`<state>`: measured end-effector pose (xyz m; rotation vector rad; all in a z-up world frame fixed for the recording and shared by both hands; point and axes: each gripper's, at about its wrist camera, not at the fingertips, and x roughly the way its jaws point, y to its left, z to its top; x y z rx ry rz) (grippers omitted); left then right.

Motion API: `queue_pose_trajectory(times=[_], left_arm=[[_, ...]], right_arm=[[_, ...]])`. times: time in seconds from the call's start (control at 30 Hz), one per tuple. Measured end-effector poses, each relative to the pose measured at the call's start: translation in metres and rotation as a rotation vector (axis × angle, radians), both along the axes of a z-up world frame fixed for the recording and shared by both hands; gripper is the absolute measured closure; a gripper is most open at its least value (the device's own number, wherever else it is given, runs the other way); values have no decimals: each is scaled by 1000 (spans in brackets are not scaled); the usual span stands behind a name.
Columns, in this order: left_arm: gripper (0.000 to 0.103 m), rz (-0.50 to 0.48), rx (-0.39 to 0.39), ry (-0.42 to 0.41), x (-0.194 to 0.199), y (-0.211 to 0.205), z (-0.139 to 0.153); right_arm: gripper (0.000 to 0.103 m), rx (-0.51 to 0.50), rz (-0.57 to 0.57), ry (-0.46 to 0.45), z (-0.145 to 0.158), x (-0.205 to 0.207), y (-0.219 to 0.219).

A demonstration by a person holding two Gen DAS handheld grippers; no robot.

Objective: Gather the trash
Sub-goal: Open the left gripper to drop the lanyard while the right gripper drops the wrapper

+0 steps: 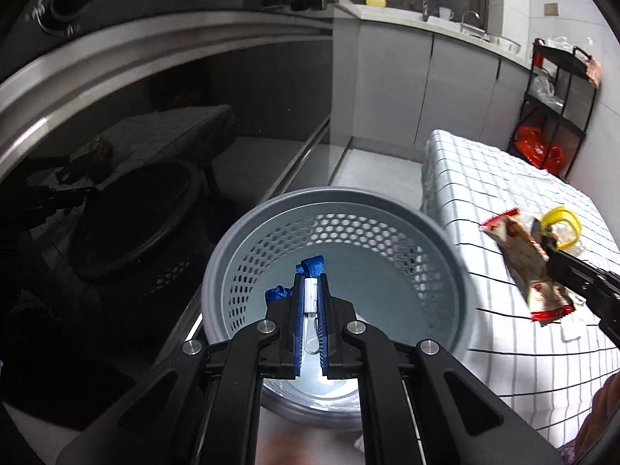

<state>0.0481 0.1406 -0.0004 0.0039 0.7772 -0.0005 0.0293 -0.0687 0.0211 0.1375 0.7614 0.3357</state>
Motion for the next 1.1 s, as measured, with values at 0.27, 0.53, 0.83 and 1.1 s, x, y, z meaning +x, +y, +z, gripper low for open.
queue_pose_trajectory(times=[0.27, 0.53, 0.83, 1.1], left_arm=[[96, 8, 9, 66, 29, 5, -24], [94, 11, 5, 97, 39, 1, -39], [63, 8, 0, 82, 38, 2, -35], [52, 13, 3, 64, 34, 1, -29]], right_arm=[[96, 36, 109, 59, -26, 31, 40], [96, 56, 148, 123, -43, 49, 48], [86, 97, 148, 120, -42, 53, 44], [79, 101, 135, 97, -41, 51, 41]])
